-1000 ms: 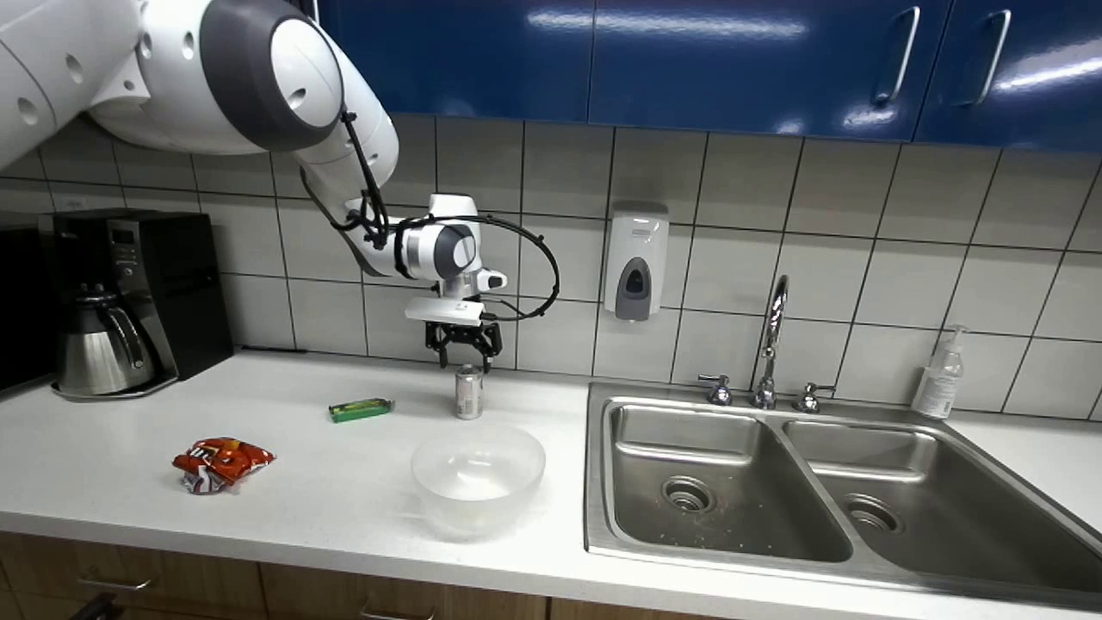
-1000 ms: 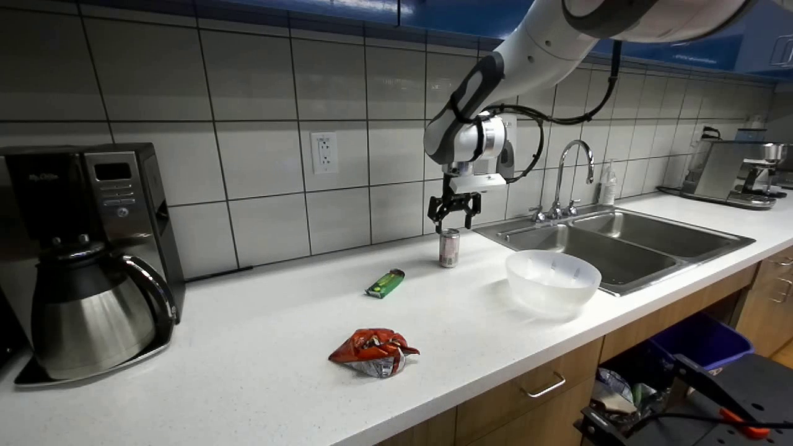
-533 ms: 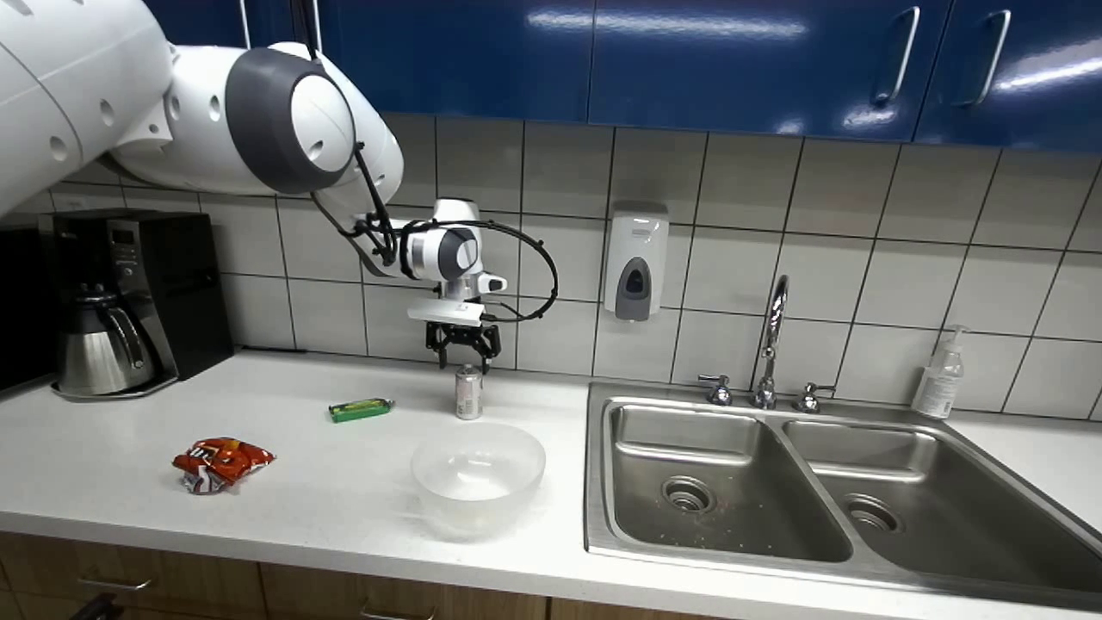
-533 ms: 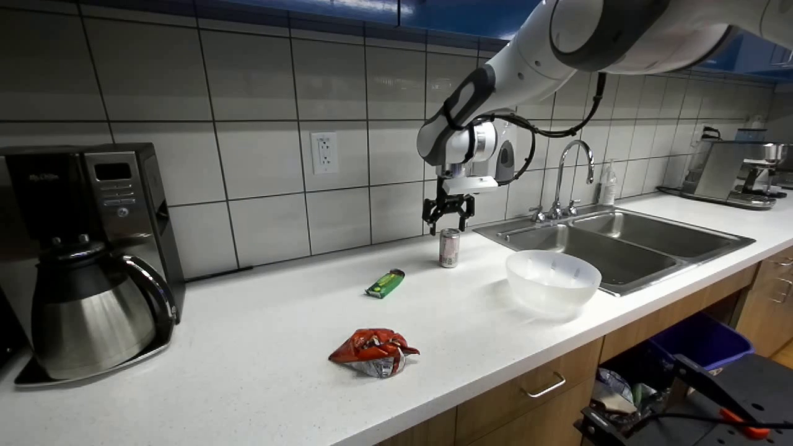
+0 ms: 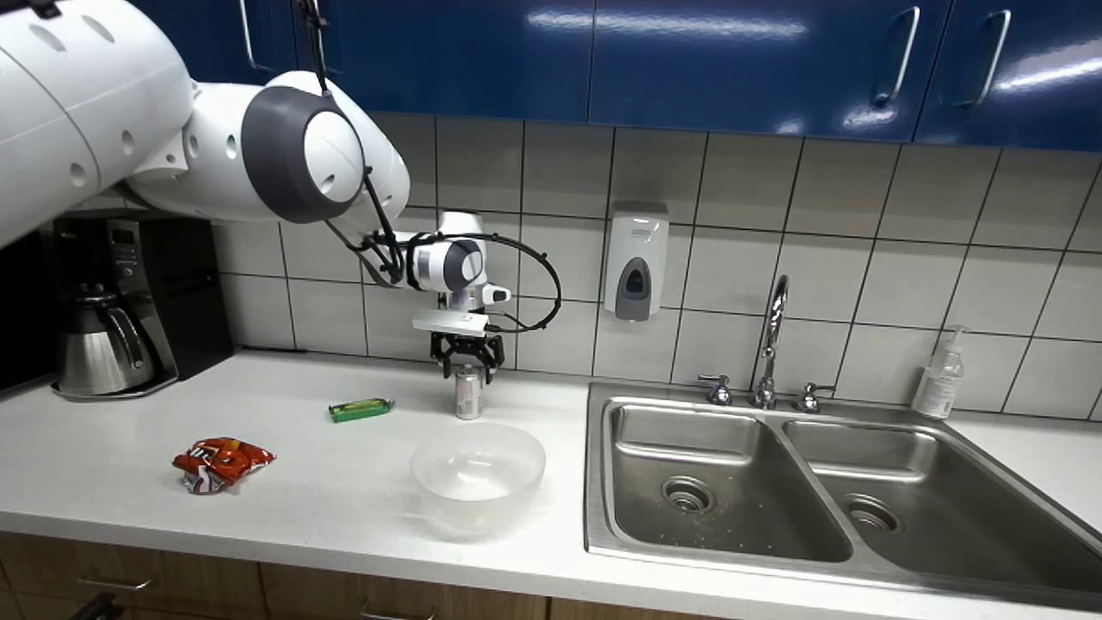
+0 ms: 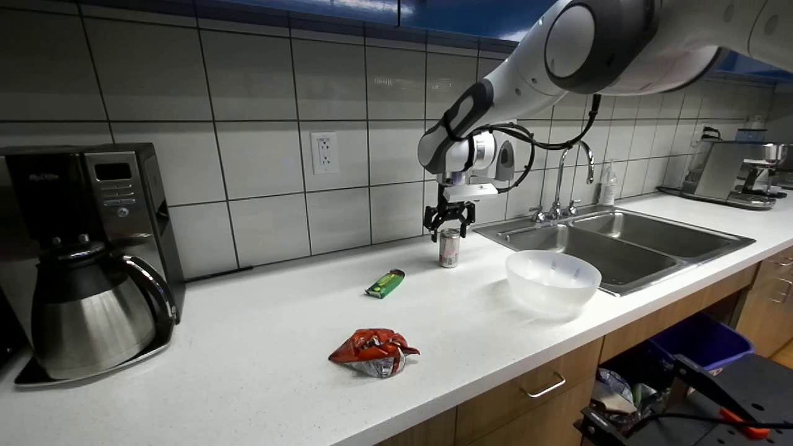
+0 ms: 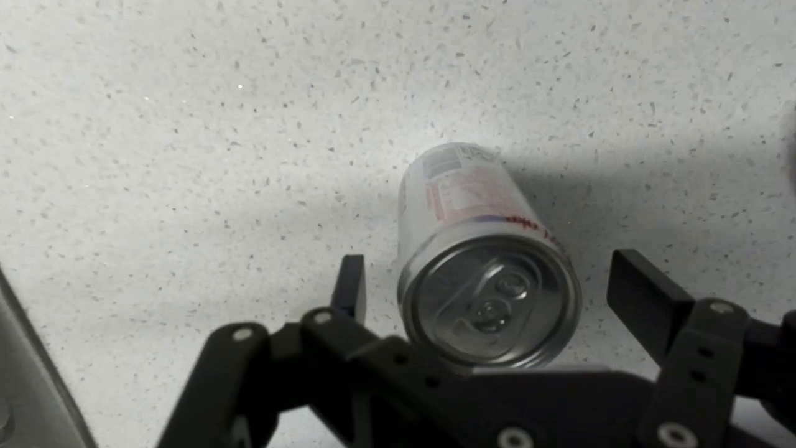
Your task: Put the can in the bowl
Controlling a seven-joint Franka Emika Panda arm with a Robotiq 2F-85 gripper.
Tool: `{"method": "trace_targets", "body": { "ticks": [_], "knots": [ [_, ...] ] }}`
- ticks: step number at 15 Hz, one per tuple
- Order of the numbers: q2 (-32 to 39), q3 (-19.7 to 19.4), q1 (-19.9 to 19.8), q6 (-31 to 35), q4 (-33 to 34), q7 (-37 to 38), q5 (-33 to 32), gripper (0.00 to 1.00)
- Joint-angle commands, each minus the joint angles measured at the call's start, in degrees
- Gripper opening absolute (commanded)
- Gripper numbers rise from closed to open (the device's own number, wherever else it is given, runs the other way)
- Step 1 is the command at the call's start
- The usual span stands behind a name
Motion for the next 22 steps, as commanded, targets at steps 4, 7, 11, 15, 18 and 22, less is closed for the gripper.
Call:
{"method": "trace_targets", "body": {
  "ticks": [4, 7, 11, 15, 18, 22],
  "knots": [
    [2.80, 0.16, -0.53, -4.24, 5.32, 0.39, -0.09, 0.74],
    [3.11, 0.15, -0.55, -5.10, 5.94, 0.48, -0.05, 0.49],
    [2.78, 0.11, -0.66, -5.56, 5.82, 0.52, 0.00, 0.38],
    [0.12, 0.48, -1.10, -4.16, 2.74, 0.16, 0.45, 0.38],
    [-1.96, 0.55, -1.22, -2.88, 0.07, -0.07, 0.46, 0.38],
    [-6.51, 0.76, -0.99, -1.52, -4.71, -0.51, 0.40, 0.38]
  ]
}}
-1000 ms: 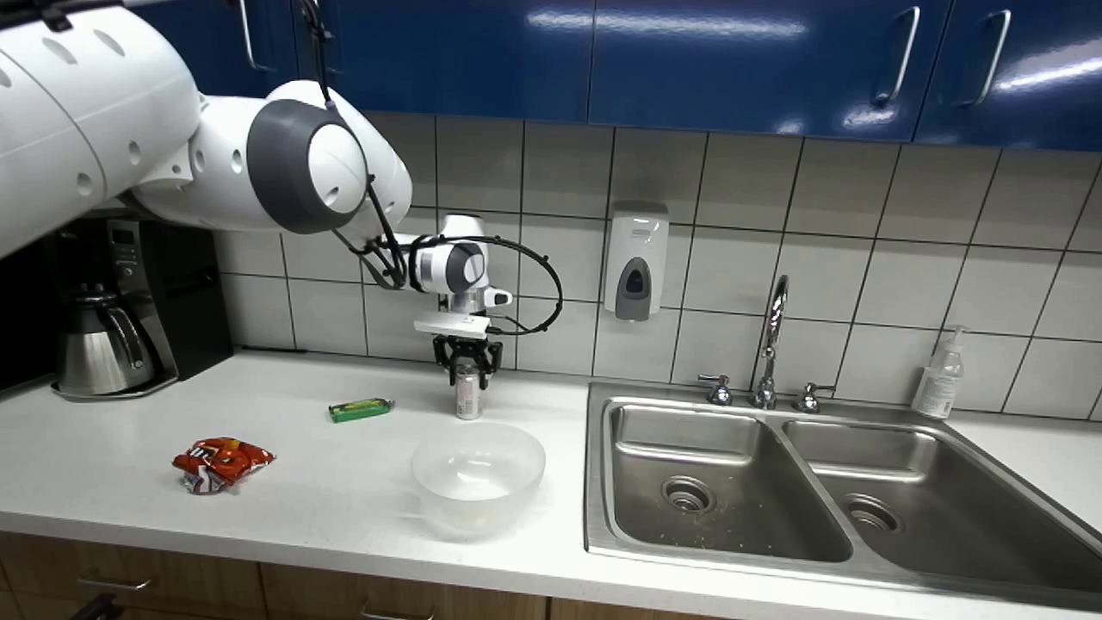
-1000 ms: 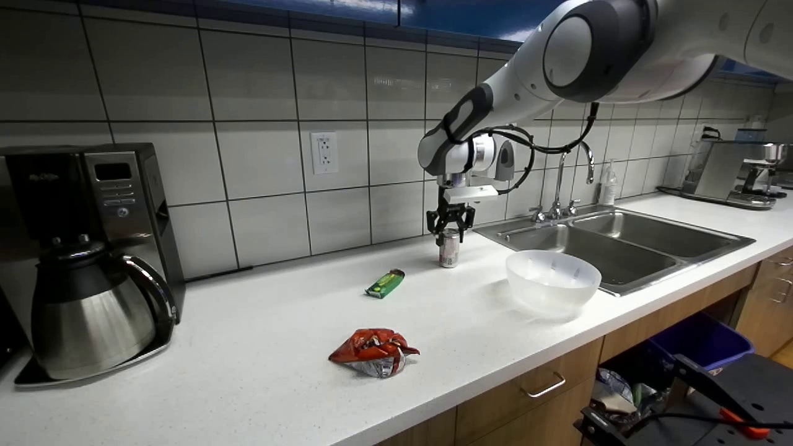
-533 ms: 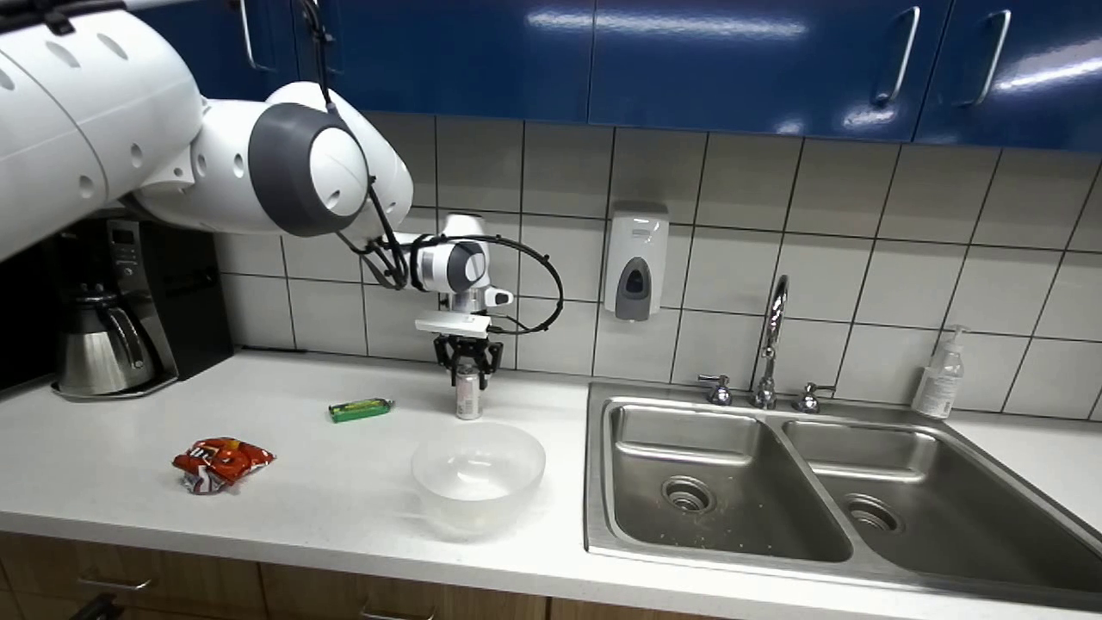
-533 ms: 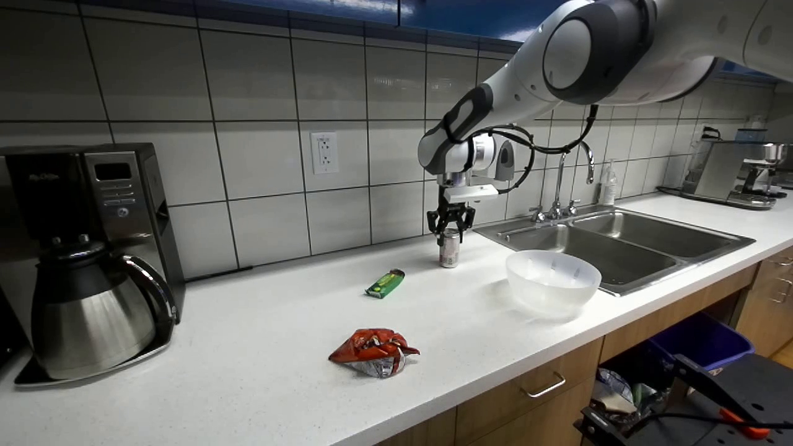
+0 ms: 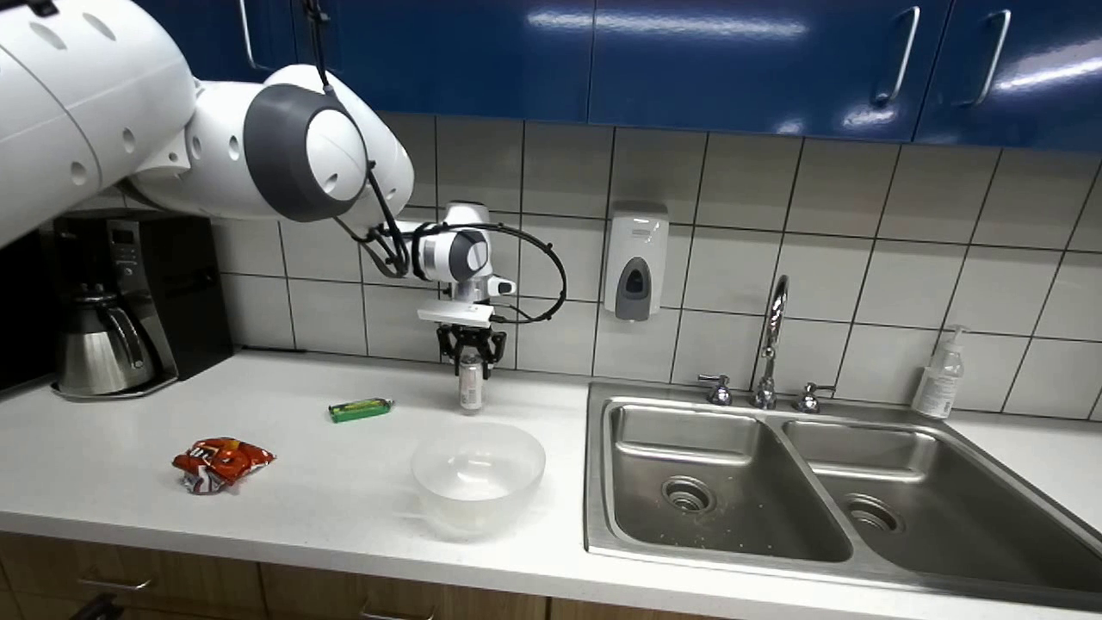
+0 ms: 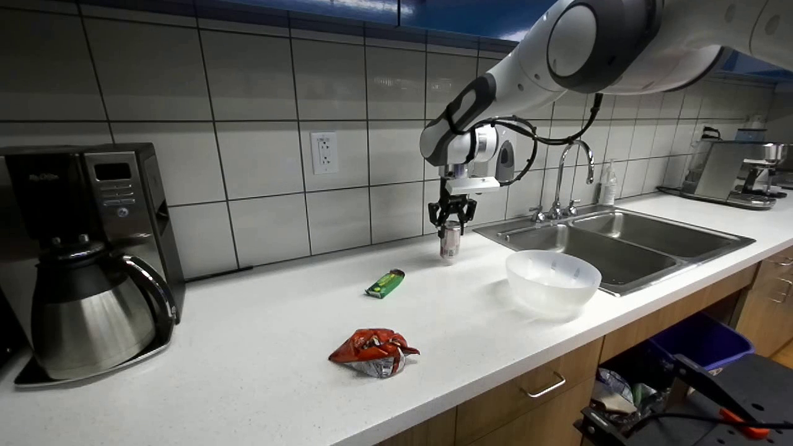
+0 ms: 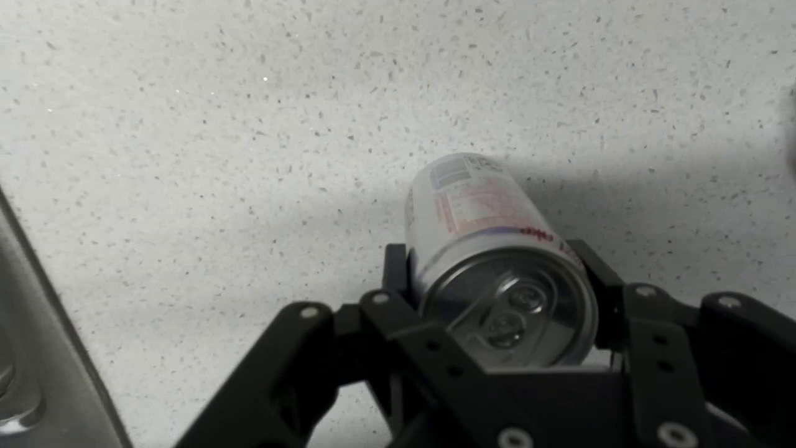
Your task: Put the can in the bowl
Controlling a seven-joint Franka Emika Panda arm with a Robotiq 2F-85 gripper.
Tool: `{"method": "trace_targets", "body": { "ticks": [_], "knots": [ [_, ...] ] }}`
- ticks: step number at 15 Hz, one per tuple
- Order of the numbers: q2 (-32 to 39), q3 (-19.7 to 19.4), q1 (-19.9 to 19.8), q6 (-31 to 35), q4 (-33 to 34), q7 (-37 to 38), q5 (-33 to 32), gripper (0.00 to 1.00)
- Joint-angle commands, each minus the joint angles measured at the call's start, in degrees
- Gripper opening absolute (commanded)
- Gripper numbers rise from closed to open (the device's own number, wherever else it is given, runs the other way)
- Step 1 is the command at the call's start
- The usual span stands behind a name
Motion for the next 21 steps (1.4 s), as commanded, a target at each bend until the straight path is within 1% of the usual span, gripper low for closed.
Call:
{"method": "trace_targets", "body": {
  "ticks": [1, 11, 17, 21],
  "knots": [
    [-7.46, 0.68, -0.16, 2.26, -8.66, -0.46, 0.30, 0.38],
    [-24.98, 0.52, 1.54, 11.18, -32.56, -0.42, -0.20, 0.38],
    [-33.16, -0.01, 1.24, 14.96, -44.11, -0.30, 0.04, 0.38],
    [-37.21, -1.49, 0.81, 16.93, -50.28, -0.06, -0.44, 0.38]
  ]
}}
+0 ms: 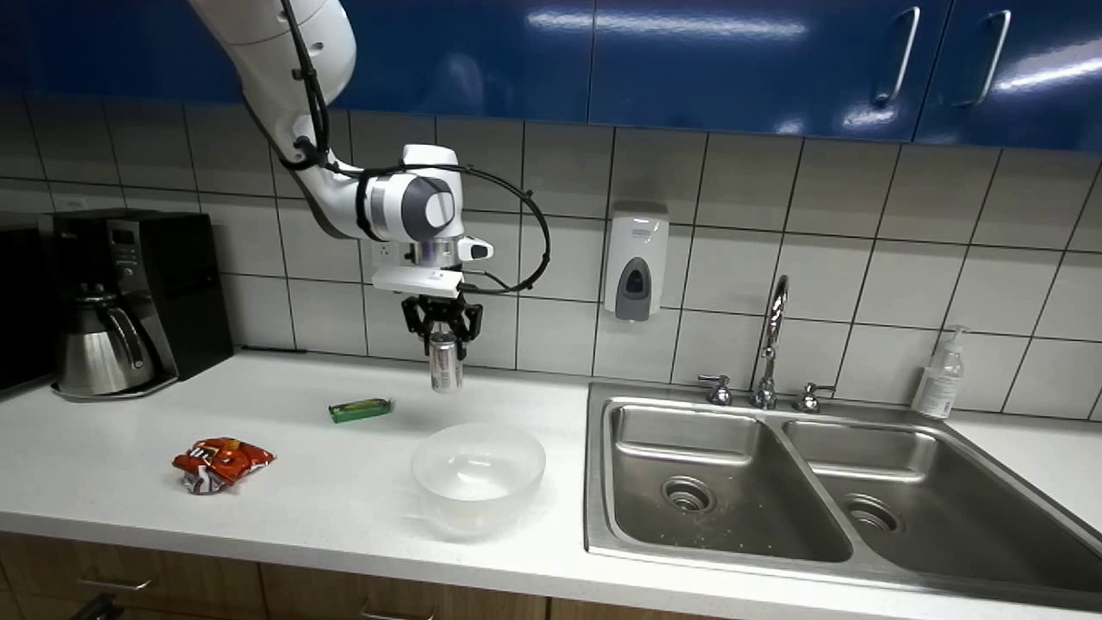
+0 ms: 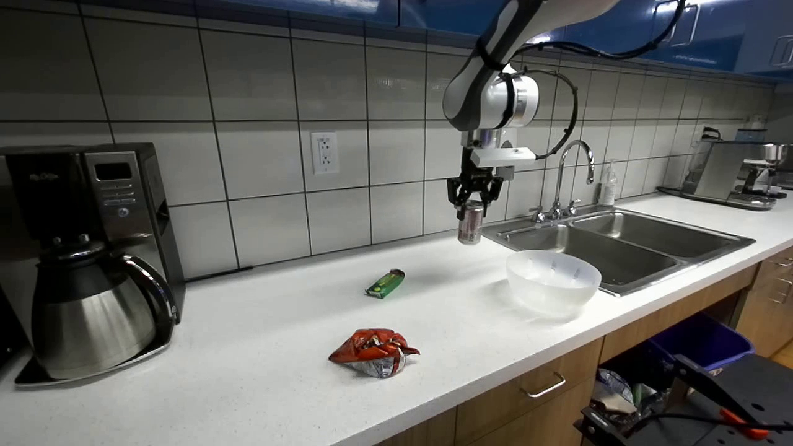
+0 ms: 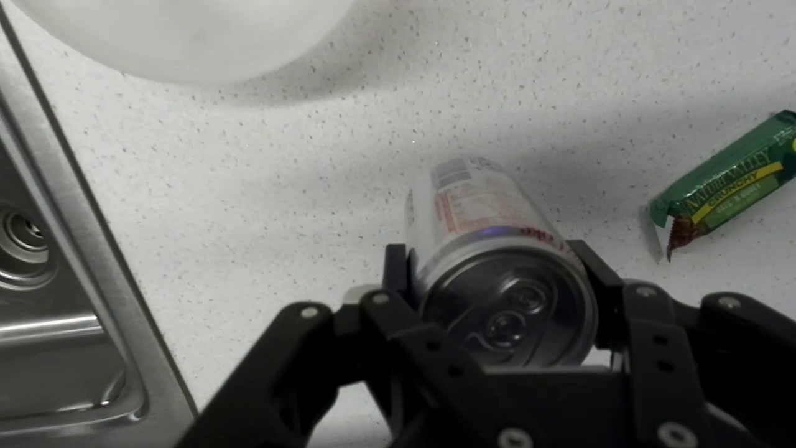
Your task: Put the can in the bowl
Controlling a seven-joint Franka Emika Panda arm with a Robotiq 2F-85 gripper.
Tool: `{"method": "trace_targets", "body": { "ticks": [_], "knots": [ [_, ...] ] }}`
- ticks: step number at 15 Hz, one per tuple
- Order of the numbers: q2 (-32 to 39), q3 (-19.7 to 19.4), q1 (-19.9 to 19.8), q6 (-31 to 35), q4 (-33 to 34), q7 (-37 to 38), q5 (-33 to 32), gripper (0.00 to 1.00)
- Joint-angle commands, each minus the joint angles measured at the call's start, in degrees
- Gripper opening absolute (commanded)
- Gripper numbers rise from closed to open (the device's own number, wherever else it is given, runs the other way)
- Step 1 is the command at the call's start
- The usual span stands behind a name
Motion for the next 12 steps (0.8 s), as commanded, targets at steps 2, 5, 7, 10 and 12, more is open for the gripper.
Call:
{"method": "trace_targets", "body": {
  "ticks": [2, 5, 7, 10, 12],
  "knots": [
    [-7.68, -1.62, -0.94, 3.00, -9.04, 0.10, -0.47, 0.38],
    [-11.12, -2.75, -1.15, 3.42, -12.61, 0.17, -0.60, 0.38],
    [-12.88, -3.32, -1.54, 3.49, -14.55, -0.09, -0.41, 0.38],
    [-14.31, -4.86, -2.04, 3.86, -16.59, 0.85, -0.80, 0.38],
    [-14.49, -5.79, -2.61, 3.47, -17.19, 0.84, -0.83, 0.38]
  ]
}}
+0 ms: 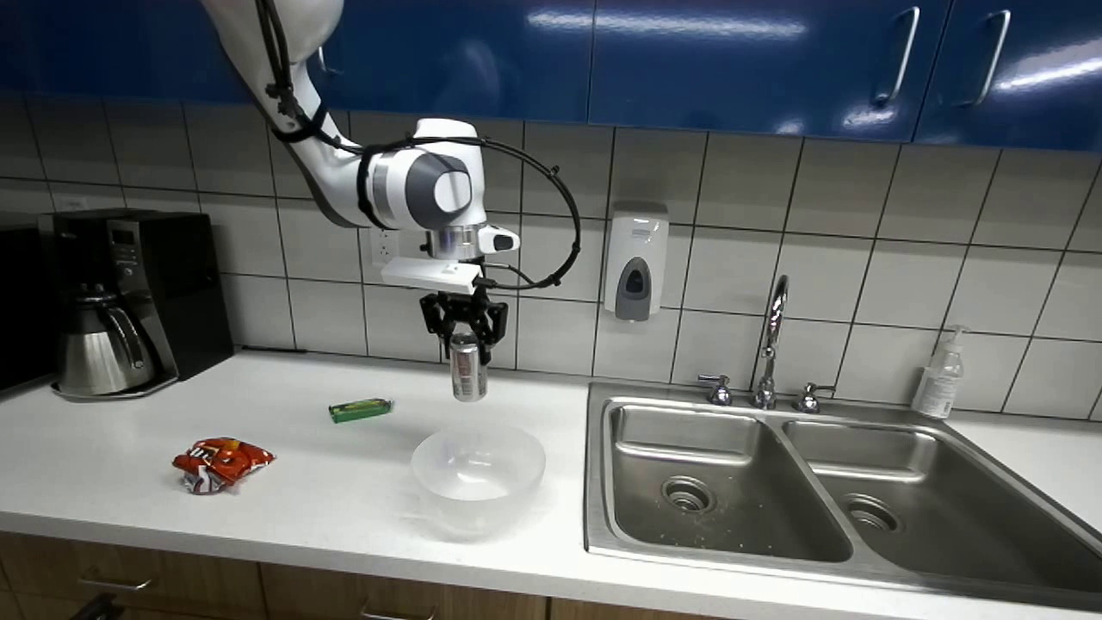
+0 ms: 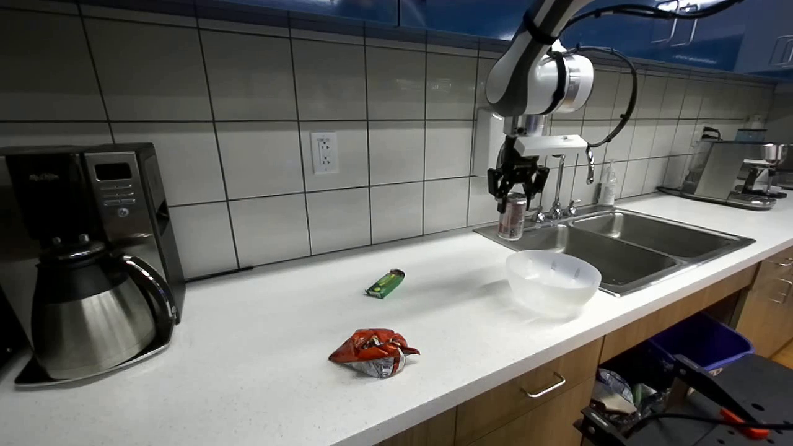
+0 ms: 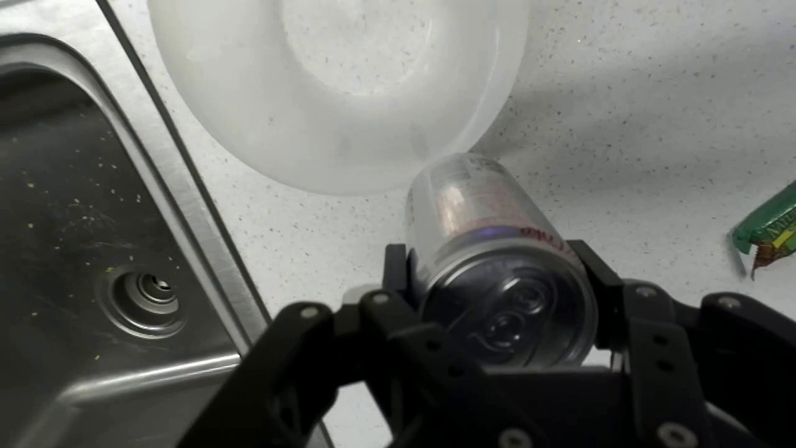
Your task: Put the can in the bowl
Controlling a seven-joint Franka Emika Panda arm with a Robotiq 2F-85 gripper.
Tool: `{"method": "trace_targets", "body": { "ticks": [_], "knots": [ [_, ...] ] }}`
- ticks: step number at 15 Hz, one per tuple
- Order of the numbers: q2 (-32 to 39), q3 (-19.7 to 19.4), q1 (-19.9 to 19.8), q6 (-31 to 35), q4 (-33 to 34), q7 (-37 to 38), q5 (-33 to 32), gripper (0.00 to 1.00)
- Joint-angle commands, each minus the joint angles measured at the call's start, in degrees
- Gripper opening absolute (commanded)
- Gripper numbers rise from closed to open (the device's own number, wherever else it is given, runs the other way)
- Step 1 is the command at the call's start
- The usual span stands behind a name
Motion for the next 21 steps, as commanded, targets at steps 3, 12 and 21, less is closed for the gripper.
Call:
{"method": "trace_targets", "body": {
  "ticks": [3, 12, 21],
  "knots": [
    [-2.54, -2.07, -1.73, -0.15, -3.57, 1.39, -1.13, 0.38],
    [-1.64, -4.48, -0.96, 0.06, -8.02, 5.39, -5.03, 0.38],
    [4.81, -4.22, -1.15, 6.00, -7.68, 7.40, -4.71, 0.38]
  ]
}}
